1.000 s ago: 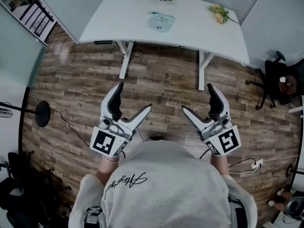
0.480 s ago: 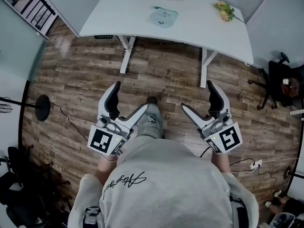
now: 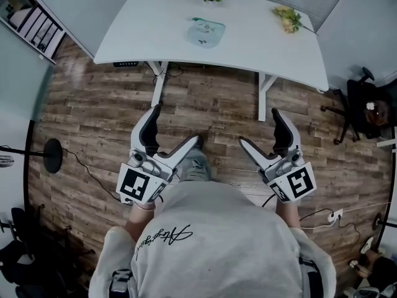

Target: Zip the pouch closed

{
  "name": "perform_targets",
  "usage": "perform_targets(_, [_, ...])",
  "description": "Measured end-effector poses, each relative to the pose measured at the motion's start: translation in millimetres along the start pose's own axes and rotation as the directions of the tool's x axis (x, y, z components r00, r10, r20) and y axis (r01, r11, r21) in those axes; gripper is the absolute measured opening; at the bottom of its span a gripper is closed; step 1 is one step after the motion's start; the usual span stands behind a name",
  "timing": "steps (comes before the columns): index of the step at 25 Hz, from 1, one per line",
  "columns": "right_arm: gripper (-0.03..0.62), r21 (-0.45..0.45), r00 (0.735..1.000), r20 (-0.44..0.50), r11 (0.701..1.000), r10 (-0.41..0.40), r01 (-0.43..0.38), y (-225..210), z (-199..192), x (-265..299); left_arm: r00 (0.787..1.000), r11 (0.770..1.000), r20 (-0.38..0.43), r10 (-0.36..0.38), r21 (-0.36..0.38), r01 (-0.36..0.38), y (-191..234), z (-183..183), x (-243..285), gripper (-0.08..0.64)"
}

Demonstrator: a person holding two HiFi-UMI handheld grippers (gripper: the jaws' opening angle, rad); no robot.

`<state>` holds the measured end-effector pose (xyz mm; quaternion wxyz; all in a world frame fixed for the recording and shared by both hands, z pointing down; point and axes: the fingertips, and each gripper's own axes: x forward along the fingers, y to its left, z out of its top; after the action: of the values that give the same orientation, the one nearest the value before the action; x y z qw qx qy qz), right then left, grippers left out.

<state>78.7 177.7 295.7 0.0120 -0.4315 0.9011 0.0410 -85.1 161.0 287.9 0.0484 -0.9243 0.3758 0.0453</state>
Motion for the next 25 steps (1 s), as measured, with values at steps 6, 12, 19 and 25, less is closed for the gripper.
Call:
perform_targets(6, [0.414,-0.005,1.0,0.001,1.0,-0.022,0.022,-27.3,-4.6,37.7,1.0,1.0,0.008,-0.013,-0.002,0.013,40.0,-8.2,31.3,0.416])
perform_targets(12, [0.414,-0.021,1.0,0.0,1.0,-0.017,0.017,-48.8,-4.4,87.7,0.999,1.0,0.023,-0.026,-0.004,0.026,83.3,-10.5,65.6,0.416])
perform_targets(19, [0.413,-0.029,0.999,0.013,0.999,-0.041,0.041,-85.4,3.6,138.9,0.999,0.999,0.028,-0.042,0.001,0.042,136.1,-9.1,107.2,0.416])
perform_targets(25, [0.411,-0.013,0.998,-0.003,0.998,-0.062,0.062,-113.4,-2.0,177.5,0.997,0.997,0.016,-0.071,0.004,0.071,172.0,-13.4,144.7,0.416])
